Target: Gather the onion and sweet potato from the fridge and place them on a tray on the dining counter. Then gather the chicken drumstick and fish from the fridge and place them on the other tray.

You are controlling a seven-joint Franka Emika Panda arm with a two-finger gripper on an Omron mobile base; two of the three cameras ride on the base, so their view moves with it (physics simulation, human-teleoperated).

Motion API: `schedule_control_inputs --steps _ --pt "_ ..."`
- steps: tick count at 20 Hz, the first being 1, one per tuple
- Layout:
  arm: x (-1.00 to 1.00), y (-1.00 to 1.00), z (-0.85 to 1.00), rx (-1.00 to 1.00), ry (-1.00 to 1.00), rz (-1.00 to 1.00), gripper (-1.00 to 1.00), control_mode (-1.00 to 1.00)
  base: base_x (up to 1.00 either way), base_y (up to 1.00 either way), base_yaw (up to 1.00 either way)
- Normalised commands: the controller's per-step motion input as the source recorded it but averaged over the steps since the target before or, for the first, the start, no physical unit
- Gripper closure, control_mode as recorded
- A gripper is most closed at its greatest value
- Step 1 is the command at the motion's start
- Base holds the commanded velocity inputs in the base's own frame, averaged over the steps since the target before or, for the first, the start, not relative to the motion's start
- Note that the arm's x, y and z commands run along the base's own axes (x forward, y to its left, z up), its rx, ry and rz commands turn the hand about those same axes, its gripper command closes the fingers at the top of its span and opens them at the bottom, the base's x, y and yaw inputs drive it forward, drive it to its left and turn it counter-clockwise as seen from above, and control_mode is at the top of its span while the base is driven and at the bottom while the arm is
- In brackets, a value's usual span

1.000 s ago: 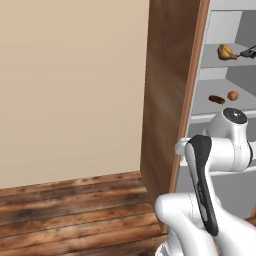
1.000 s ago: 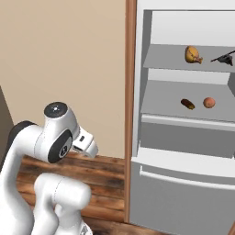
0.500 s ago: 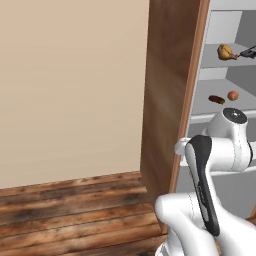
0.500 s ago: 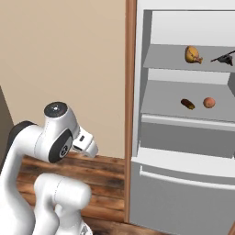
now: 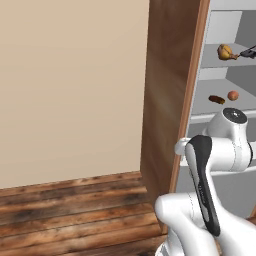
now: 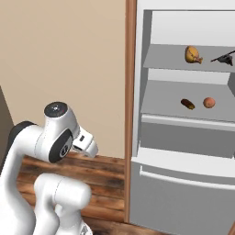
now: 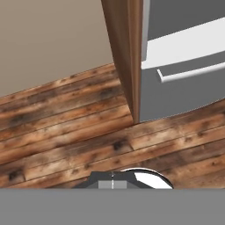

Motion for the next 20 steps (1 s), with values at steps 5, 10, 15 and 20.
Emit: schedule_control_inputs --steps 5,10,15,20 --pt "0.0 0.0 0.0 0.0 0.0 0.0 1.0 1.0 -0.26 -0.13 0.0" --pt "0.0 0.0 0.0 0.0 0.0 0.0 1.0 1.0 -0.35 -0.31 0.0" --pt "0.0 0.0 0.0 0.0 0.0 0.0 1.0 1.0 -0.15 -0.38 0.0" --pt "0.0 0.0 0.0 0.0 0.0 0.0 1.0 1.0 0.0 -0.59 0.0"
